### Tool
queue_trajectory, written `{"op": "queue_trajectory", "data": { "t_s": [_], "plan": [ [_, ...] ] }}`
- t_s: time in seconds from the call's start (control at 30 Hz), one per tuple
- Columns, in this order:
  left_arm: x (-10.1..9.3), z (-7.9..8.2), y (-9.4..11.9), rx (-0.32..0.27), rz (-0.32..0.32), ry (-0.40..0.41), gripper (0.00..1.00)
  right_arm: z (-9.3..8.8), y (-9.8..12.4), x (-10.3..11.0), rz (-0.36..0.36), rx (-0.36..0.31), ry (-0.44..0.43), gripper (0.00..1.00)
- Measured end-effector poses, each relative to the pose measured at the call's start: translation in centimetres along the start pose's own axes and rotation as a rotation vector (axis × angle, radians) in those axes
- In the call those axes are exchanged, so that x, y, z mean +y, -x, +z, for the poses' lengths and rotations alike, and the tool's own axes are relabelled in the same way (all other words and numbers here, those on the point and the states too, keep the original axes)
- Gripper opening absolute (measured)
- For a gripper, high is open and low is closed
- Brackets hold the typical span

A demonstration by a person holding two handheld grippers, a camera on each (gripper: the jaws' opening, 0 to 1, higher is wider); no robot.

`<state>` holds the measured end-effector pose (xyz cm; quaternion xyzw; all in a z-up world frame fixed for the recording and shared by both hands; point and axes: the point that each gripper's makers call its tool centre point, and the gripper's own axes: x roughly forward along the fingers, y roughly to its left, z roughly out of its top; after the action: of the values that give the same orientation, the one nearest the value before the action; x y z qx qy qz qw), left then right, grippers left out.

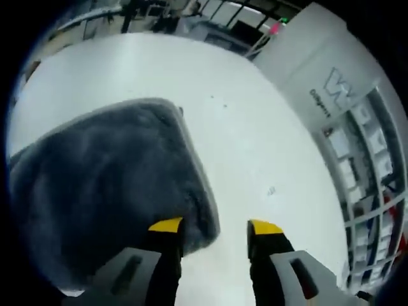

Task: Open the folded towel by lifting each exposed corner and separating the folded layers until the towel lies flat within the target outline without major curled edges

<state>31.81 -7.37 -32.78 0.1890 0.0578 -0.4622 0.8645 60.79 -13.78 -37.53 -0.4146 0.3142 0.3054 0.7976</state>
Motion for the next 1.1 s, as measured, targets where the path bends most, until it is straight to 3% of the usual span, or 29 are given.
{"op": "queue_trajectory", "data": {
  "t_s": [0.07,0.1,0.2,0.3,0.4,0.5,0.63,0.77,0.9,0.93,1.03,1.1],
  "plan": [
    [1.2,-0.3,0.3,0.004,0.008,0.028,0.97,1.3,1.3,-0.3,-0.018,-0.056,-0.013,0.62],
    [1.7,-0.4,0.5,0.004,0.018,0.042,0.99,2.0,1.9,-0.5,-0.029,-0.091,-0.022,0.72],
    [4.7,0.0,1.6,-0.038,0.135,0.103,1.0,4.1,3.8,-1.4,-0.092,-0.212,-0.092,1.0],
    [7.1,-0.3,2.8,-0.061,0.218,0.139,1.0,5.6,6.6,-2.0,-0.136,-0.336,-0.22,1.0],
    [8.0,-0.6,3.5,-0.059,0.226,0.153,1.0,6.5,8.9,-2.2,-0.164,-0.455,-0.334,1.0],
    [8.7,-0.5,4.4,-0.071,0.237,0.165,1.0,6.5,10.8,-1.6,-0.162,-0.502,-0.405,0.99],
    [10.0,-0.4,5.3,-0.09,0.279,0.187,1.0,7.1,13.7,0.2,-0.139,-0.591,-0.444,0.99],
    [11.0,-0.1,5.9,-0.107,0.303,0.211,1.0,6.9,16.6,2.1,-0.161,-0.674,-0.458,0.98],
    [11.6,0.1,6.3,-0.115,0.314,0.221,1.0,6.0,18.4,3.8,-0.2,-0.707,-0.446,0.97],
    [11.7,0.1,6.4,-0.116,0.318,0.222,1.0,5.7,18.6,3.0,-0.205,-0.715,-0.451,0.97],
    [11.9,0.1,6.6,-0.12,0.326,0.225,1.0,4.8,19.4,3.6,-0.223,-0.734,-0.473,0.96],
    [12.2,-0.2,7.0,-0.12,0.336,0.227,1.0,3.5,20.2,4.3,-0.268,-0.746,-0.487,0.95]
  ]
}}
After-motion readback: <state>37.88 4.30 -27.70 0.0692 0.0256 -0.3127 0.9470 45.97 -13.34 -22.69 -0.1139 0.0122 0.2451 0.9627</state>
